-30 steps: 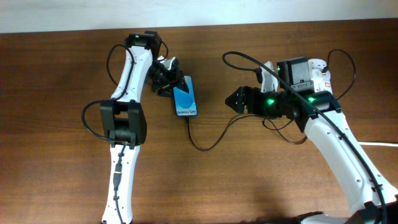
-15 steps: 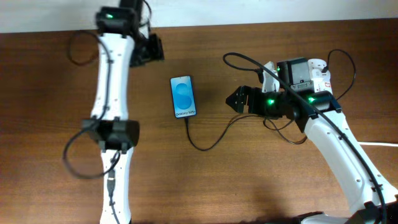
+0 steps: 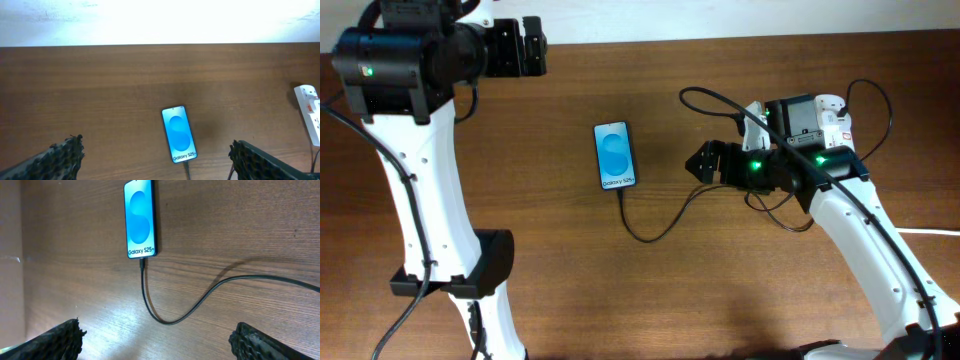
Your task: Plug charger to phone and switch on socket
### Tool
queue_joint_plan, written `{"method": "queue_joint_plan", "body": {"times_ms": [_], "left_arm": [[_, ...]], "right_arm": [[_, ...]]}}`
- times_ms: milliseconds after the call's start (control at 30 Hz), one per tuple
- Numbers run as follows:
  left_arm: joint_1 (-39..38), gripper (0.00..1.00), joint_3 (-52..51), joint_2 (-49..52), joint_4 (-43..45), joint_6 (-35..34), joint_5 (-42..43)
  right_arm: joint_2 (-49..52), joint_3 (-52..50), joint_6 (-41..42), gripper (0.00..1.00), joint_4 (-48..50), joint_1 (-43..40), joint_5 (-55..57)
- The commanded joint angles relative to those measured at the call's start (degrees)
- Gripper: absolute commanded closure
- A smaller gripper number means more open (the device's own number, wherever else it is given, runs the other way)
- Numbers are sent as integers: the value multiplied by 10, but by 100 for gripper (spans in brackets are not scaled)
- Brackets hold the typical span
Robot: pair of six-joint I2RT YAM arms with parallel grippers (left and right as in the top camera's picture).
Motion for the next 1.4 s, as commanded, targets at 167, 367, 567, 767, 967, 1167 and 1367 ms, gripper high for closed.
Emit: {"method": "queue_joint_plan", "body": {"times_ms": [167, 367, 567, 767, 967, 1167, 1367], "left_arm": [[0, 1, 1, 1, 0, 8, -4], [0, 1, 1, 1, 0, 8, -4], [0, 1, 1, 1, 0, 8, -4], [0, 1, 1, 1, 0, 8, -4], [0, 1, 1, 1, 0, 8, -4], [0, 1, 1, 1, 0, 8, -4], [0, 1, 1, 1, 0, 8, -4]], "right_arm": [[0, 9, -7, 1, -16, -3, 48], [-37, 36, -53, 1, -153, -127, 48], [-123, 39, -80, 1, -173, -333, 40], [-116, 163, -122, 2, -224, -443, 47], [2, 359, -159, 2, -301, -520, 50], [165, 403, -117, 1, -217, -576, 63], [275, 403, -108, 1, -114, -576, 62]]}}
